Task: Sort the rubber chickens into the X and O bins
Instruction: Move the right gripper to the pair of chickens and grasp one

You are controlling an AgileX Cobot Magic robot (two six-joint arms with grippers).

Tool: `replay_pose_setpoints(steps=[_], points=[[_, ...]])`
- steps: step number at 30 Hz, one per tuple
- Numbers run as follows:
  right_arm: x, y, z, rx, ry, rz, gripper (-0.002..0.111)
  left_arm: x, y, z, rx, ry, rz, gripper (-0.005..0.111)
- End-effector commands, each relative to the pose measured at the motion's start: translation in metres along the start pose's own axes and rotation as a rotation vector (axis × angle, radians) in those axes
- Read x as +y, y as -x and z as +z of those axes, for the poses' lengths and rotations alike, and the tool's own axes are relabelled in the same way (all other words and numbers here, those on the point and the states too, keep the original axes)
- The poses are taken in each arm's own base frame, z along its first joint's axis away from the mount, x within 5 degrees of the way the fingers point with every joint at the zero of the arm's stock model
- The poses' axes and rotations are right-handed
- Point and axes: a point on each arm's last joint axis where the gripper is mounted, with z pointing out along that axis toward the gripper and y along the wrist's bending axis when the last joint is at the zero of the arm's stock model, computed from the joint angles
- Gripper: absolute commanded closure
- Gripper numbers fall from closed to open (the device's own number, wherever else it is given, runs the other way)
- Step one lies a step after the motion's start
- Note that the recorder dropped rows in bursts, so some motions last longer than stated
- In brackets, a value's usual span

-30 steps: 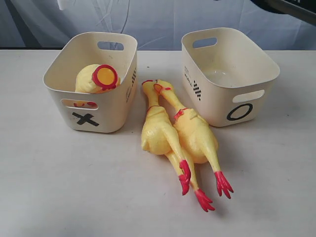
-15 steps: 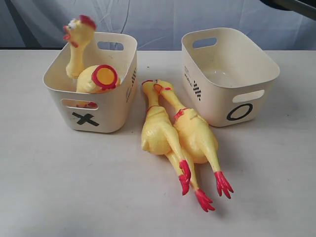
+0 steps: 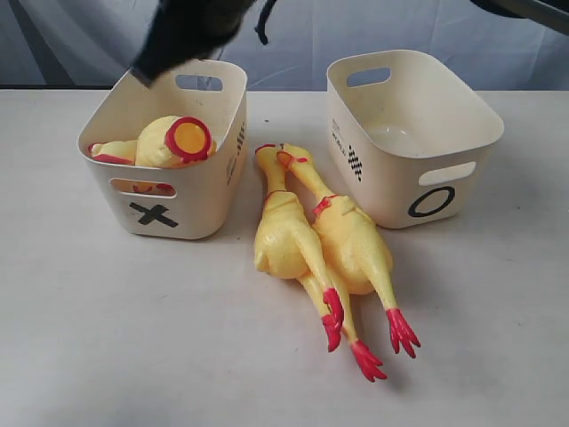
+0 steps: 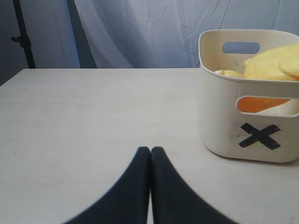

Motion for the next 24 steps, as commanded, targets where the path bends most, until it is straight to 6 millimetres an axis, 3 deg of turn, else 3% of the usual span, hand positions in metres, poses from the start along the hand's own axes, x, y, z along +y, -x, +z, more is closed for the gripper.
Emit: replay_pose_setpoints(steps=[1, 4, 6, 14, 24], points=[[-0.012, -0.032, -0.010, 0.358, -0.076, -0.093, 0.108, 0.000, 0.002, -0.001, -0.016, -0.002, 0.004, 0.107], [-0.016, -0.036, -0.008, 0.388, -0.129, -0.084, 0.106, 0.000, 0.002, -0.001, -0.016, -0.002, 0.004, 0.107], [-0.010, -0.039, -0.007, 0.389, -0.087, -0.022, 0.098, 0.000, 0.002, -0.001, -0.016, -0.002, 0.004, 0.107], [0.008, -0.062, 0.006, 0.469, 0.007, 0.079, 0.045, 0.000, 0.002, -0.001, -0.016, -0.002, 0.004, 0.107], [0.024, -0.110, 0.001, 0.615, 0.078, 0.053, 0.043, 0.000, 0.002, -0.001, -0.016, -0.002, 0.004, 0.107]])
